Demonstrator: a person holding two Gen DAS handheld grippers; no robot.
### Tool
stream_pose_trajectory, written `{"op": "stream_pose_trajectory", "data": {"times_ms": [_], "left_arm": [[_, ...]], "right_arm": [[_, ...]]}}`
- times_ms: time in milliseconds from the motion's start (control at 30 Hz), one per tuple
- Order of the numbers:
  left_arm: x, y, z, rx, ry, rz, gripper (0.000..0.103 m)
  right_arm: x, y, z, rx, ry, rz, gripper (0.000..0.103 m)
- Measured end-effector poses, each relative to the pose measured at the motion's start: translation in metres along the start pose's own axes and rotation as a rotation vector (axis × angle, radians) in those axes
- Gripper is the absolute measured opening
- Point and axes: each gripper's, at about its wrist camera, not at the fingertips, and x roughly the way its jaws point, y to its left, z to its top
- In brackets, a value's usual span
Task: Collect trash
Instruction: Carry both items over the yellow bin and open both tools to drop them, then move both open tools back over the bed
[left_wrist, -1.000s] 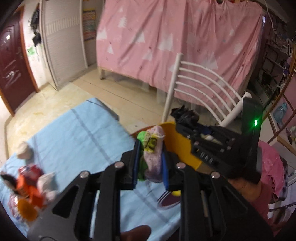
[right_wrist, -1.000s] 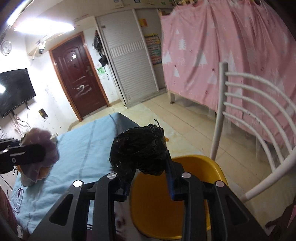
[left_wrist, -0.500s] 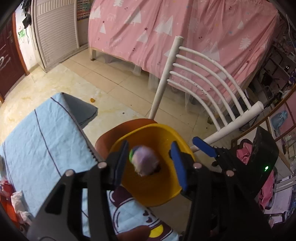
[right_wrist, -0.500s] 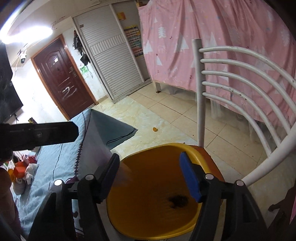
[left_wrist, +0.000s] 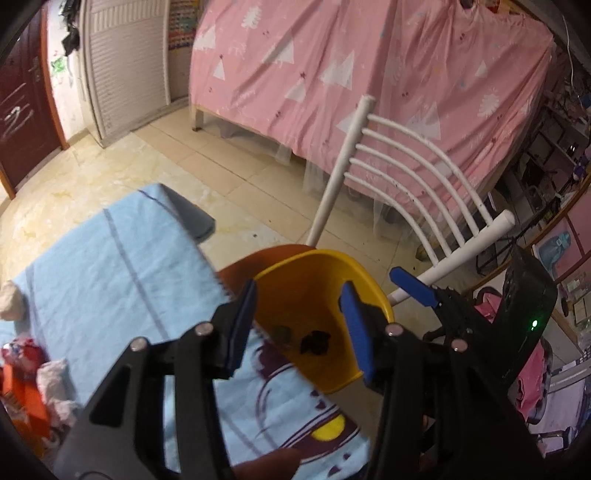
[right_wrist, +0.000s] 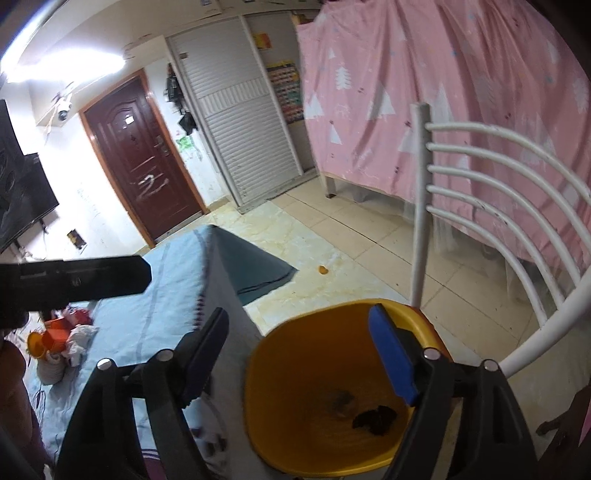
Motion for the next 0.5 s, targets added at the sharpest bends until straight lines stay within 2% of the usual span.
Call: {"op": "stream_pose_trajectory", "data": {"times_ms": [133,333,500], "left_arm": [[-0.034,0.02,-0.008,-0.023,-0.061,0.016,0.045],[-0.084,0.054,-0.019,-0.069,-0.151,0.061,0.045],[-0.122,0.09,-0.032,-0.101,-0.213,0.125,0.052]], "right_arm": [[-0.007,0.038,0.003,-0.066,-0.019,0.045,0.074],[-0.004,0.089,0.006,-0.152,0.0,0.093,0.075],[0.001,0.129,0.009,-0.226,0.013,0.129,0.076]]}}
